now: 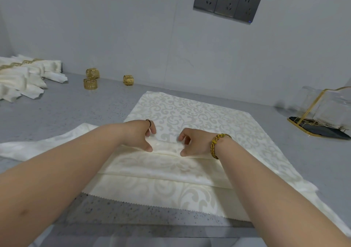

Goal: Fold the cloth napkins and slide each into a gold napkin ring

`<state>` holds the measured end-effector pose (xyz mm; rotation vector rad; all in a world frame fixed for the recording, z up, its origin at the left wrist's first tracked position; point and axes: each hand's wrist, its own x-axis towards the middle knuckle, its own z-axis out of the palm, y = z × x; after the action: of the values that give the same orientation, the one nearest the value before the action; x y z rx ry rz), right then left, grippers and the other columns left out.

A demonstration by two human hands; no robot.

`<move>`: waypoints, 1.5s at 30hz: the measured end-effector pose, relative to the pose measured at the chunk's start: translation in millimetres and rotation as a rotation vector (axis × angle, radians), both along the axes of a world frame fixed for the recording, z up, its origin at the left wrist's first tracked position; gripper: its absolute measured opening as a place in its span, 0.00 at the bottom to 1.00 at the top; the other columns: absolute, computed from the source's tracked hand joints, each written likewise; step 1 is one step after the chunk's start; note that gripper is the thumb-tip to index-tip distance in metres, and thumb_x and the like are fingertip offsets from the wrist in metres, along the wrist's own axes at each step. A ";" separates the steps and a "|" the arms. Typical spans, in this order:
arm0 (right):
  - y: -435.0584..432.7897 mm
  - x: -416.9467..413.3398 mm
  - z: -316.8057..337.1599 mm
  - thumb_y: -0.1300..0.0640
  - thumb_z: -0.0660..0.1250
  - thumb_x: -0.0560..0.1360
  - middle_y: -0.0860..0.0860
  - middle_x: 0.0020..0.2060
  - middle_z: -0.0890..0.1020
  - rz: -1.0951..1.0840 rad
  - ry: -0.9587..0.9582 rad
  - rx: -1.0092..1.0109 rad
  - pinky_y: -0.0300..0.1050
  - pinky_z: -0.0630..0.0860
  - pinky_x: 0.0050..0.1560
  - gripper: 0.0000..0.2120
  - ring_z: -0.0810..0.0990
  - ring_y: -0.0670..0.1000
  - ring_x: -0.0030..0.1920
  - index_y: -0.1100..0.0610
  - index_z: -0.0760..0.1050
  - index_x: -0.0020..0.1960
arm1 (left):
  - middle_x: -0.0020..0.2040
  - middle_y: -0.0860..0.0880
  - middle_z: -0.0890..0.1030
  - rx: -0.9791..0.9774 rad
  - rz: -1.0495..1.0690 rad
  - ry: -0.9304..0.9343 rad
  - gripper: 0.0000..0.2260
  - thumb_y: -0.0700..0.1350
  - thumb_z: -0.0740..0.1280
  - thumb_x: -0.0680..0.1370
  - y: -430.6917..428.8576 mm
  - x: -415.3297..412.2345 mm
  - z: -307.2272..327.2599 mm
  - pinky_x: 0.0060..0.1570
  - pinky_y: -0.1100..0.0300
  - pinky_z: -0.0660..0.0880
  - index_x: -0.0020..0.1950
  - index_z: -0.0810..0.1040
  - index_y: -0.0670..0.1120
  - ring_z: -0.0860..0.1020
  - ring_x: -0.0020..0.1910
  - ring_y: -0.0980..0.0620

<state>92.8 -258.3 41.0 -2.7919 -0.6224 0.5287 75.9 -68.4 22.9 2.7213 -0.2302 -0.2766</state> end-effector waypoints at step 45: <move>-22.1 -62.4 -40.0 0.66 0.70 0.62 0.48 0.35 0.74 0.278 -0.707 0.071 0.33 0.58 0.30 0.10 0.70 0.48 0.35 0.56 0.72 0.38 | 0.36 0.63 0.65 0.170 -0.140 -0.536 0.10 0.48 0.62 0.76 -0.9 -69.7 -16.3 0.39 0.71 0.60 0.37 0.66 0.59 0.66 0.40 0.60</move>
<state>30.4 -280.4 1.0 -2.7956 -1.1411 -0.4685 6.2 -69.3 6.6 2.8982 -0.5683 0.4239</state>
